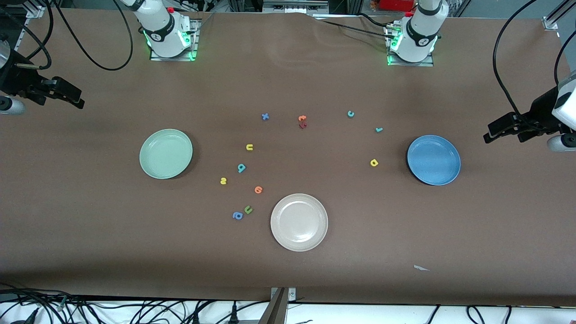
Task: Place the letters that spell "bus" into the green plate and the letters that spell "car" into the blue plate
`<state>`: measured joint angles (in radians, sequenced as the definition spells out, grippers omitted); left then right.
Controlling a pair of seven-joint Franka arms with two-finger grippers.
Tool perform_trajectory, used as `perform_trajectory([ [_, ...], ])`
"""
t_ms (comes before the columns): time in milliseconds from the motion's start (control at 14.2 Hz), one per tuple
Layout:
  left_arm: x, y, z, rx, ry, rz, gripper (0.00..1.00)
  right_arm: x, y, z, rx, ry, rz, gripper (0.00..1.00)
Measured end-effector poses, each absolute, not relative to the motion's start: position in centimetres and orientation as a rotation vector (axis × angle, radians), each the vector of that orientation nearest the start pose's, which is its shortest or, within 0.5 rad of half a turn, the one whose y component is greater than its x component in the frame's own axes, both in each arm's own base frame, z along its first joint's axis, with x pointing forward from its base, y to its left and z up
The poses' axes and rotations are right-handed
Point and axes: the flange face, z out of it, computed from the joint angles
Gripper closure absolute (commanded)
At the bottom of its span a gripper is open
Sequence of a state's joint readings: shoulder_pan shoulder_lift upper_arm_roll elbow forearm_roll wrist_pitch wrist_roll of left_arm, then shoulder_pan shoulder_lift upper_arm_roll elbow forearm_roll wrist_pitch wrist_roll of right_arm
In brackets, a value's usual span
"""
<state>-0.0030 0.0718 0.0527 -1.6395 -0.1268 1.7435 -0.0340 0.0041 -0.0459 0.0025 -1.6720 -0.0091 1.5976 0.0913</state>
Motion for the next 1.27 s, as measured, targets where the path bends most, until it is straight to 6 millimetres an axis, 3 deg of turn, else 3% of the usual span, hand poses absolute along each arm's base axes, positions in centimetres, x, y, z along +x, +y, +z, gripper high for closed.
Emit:
perform_trajectory([
  [352, 59.2, 1.5, 54.9, -3.259, -0.142, -0.010, 0.00, 54.1, 0.3, 60.4, -3.149, 0.133, 0.044, 0.00],
  [1269, 59.1, 0.2, 54.8, -3.155, -0.038, 0.004, 0.00, 54.1, 0.2, 60.4, -3.149, 0.134, 0.044, 0.00],
])
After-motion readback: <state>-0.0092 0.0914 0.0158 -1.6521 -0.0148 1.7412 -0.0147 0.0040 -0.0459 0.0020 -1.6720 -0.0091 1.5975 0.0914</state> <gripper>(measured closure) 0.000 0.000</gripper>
